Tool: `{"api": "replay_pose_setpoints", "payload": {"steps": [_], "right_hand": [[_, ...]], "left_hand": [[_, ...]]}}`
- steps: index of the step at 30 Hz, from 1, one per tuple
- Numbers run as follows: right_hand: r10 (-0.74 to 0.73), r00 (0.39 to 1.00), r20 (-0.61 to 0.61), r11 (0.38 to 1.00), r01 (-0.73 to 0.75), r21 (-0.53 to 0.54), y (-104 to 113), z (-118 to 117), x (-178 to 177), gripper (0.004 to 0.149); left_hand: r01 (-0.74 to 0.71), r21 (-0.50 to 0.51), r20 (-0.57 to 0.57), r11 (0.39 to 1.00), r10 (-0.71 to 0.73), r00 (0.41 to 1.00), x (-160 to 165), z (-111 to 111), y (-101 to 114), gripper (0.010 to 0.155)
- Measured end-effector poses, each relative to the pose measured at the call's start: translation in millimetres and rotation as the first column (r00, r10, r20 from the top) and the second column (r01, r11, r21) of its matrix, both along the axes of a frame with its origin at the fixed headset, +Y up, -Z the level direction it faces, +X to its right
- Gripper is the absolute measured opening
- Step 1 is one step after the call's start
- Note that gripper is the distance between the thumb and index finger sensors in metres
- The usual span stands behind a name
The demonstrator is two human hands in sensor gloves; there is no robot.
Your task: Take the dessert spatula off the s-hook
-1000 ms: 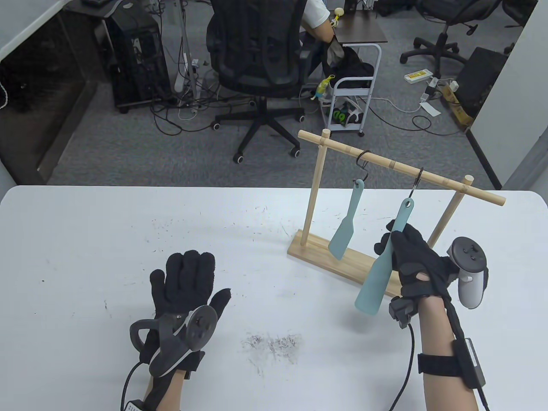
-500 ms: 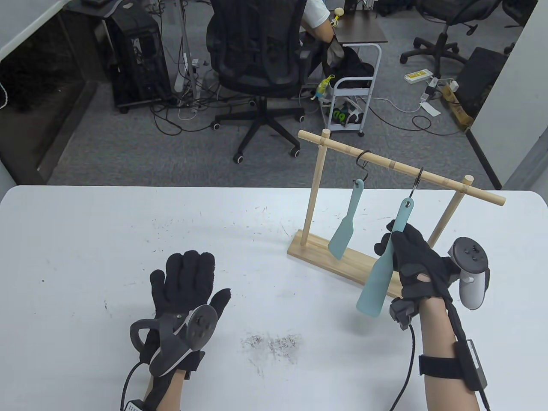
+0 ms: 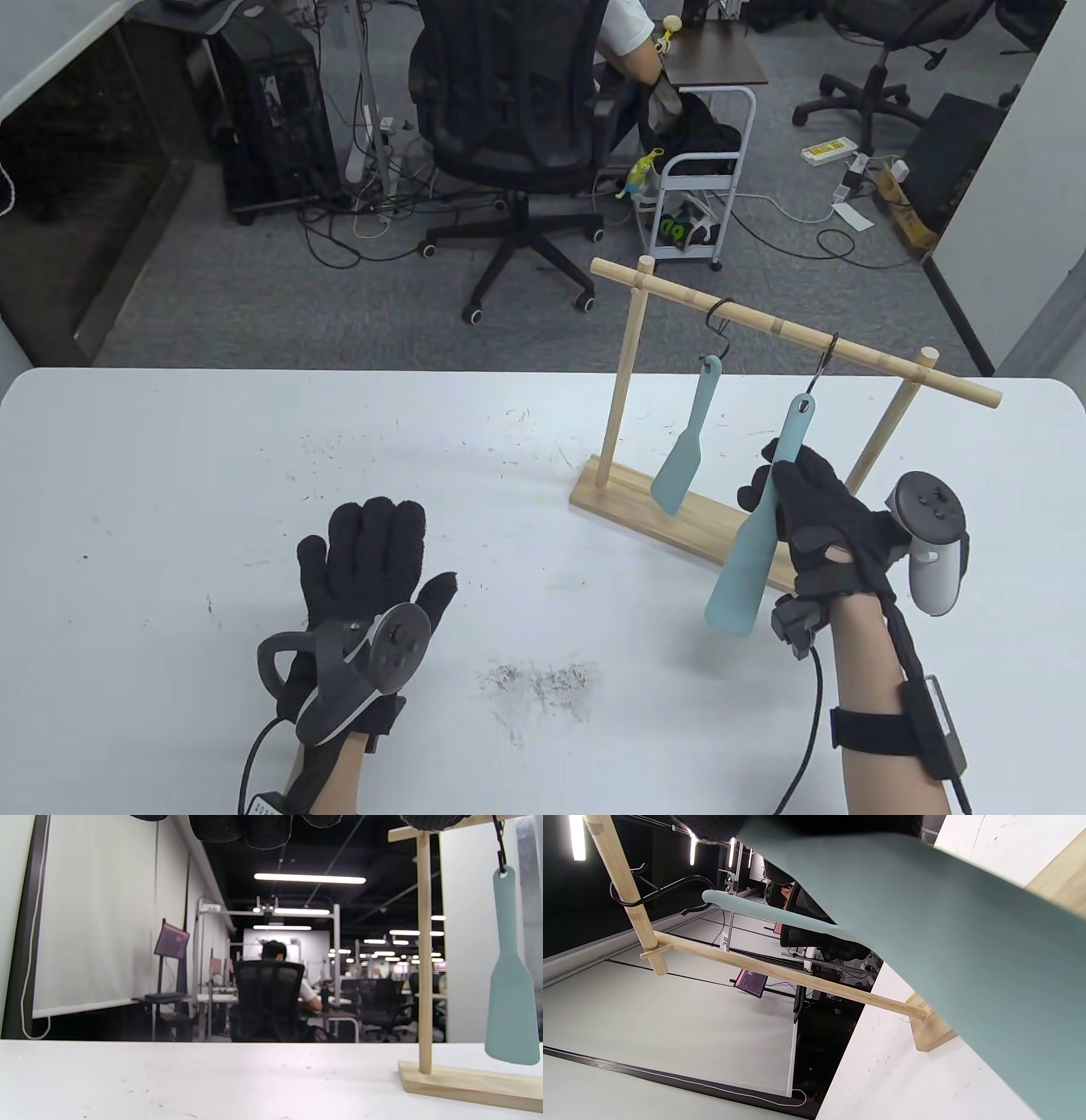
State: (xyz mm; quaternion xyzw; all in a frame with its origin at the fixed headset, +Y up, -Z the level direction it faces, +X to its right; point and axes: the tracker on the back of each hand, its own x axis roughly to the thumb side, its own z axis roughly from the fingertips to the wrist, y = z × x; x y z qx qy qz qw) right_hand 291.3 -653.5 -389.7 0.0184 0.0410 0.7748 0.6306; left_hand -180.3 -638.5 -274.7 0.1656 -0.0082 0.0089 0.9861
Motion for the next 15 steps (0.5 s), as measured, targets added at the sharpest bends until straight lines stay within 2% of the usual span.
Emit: {"api": "replay_pose_setpoints", "payload": {"steps": [15], "right_hand": [[-0.011, 1.0, -0.005, 1.0, 0.011, 0.023, 5.5, 2.3, 0.2, 0.056]], "left_hand": [[0.0, 0.0, 0.0, 1.0, 0.0, 1.0, 0.0, 0.0, 0.0, 0.081]]}}
